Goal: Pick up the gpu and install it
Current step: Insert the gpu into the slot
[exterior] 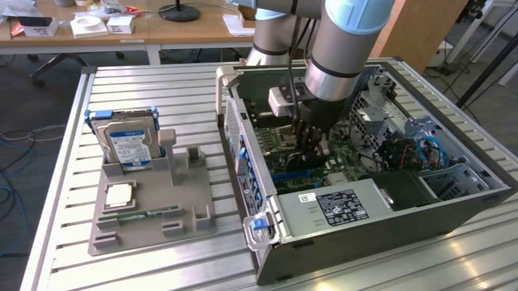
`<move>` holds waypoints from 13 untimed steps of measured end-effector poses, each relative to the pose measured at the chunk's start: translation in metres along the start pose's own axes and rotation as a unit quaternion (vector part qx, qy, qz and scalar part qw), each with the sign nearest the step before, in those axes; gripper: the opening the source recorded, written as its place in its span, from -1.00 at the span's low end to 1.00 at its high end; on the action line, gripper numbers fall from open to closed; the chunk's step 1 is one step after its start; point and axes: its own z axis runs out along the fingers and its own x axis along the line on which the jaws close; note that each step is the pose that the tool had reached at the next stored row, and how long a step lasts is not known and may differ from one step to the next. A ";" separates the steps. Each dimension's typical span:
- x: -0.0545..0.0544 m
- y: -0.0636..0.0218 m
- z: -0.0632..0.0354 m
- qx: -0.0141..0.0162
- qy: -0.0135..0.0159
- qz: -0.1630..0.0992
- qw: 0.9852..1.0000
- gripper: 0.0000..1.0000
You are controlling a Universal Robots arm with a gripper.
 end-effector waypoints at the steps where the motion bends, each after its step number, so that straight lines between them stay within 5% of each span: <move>1: 0.000 0.0000 0.0005 0.000 0.000 0.000 1.000 -0.48; 13: 0.000 0.0011 0.0015 0.000 0.000 0.000 1.000 -0.48</move>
